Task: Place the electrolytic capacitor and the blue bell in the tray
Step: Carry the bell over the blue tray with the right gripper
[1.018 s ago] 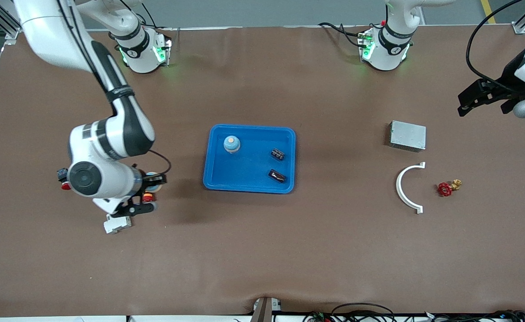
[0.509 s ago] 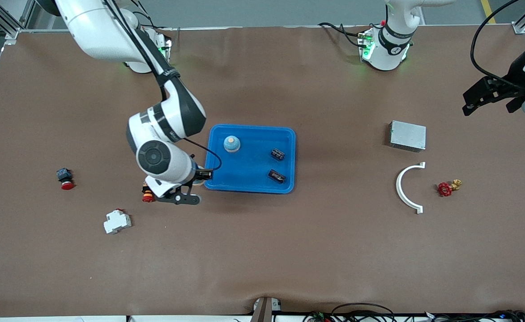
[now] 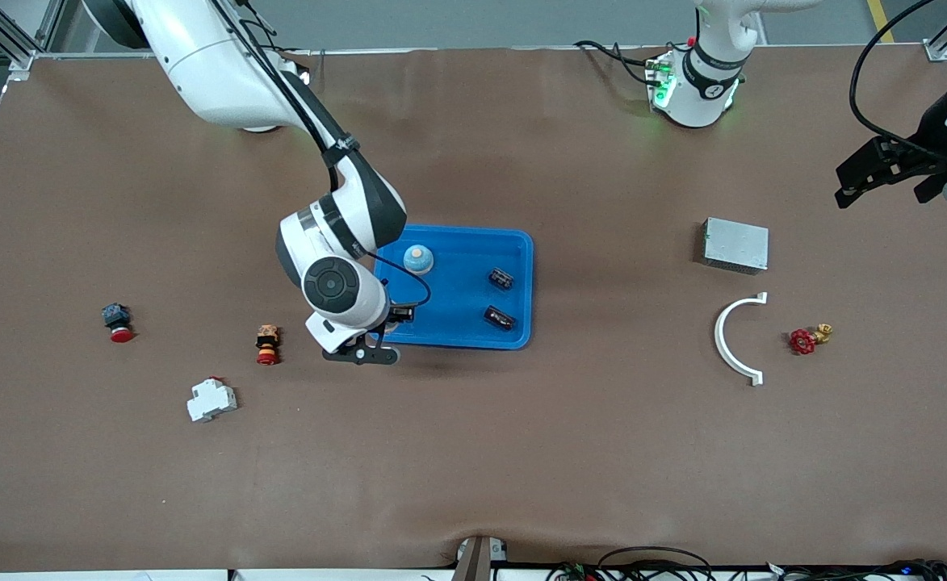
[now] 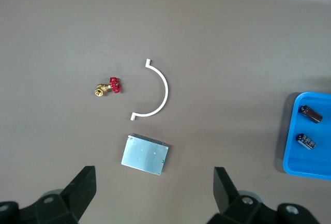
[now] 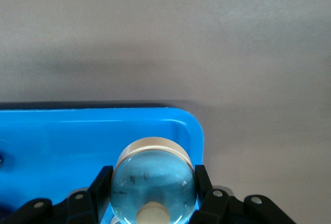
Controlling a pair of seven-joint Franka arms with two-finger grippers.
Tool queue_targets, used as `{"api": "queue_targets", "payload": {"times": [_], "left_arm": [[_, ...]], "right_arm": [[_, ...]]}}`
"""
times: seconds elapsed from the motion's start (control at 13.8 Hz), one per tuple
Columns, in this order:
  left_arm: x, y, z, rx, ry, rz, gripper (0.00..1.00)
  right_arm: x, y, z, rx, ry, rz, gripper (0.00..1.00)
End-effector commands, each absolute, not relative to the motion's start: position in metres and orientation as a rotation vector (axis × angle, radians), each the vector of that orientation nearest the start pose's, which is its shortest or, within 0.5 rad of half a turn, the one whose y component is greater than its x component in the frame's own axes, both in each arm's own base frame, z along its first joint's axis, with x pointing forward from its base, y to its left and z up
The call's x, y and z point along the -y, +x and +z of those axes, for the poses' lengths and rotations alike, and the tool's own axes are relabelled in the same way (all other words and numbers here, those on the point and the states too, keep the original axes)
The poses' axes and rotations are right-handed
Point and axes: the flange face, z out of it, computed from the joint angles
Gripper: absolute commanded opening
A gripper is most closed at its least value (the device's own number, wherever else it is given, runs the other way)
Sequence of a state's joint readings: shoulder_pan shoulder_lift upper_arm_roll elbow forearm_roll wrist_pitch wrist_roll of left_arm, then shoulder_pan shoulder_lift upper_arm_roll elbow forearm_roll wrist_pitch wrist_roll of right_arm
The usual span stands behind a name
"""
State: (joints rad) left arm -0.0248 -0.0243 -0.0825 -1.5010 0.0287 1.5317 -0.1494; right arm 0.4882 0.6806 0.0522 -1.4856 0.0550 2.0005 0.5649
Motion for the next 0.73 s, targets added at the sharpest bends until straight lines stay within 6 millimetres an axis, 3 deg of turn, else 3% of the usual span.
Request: {"api": "queue_targets", "payload": {"times": [0.0, 0.22, 0.51, 0.65], "left_arm": [[0.057, 0.535, 0.671, 0.064, -3.129, -0.072, 1.0], [0.059, 0.539, 0.659, 0.06, -3.121, -0.04, 1.0], [0.063, 0.534, 0.663, 0.048, -3.12, -0.045, 1.0], [0.064, 0.531, 0.665, 0.043, -3.12, -0.05, 1.0]], "right_arm": [[-0.378, 0.586, 0.247, -0.056, -3.156, 0.317, 0.02], [-0.379, 0.576, 0.234, -0.04, -3.169, 0.357, 0.03], [-0.378, 0.562, 0.206, -0.035, -3.163, 0.324, 0.03], [-0.378, 0.561, 0.204, -0.038, -3.159, 0.312, 0.03]]}}
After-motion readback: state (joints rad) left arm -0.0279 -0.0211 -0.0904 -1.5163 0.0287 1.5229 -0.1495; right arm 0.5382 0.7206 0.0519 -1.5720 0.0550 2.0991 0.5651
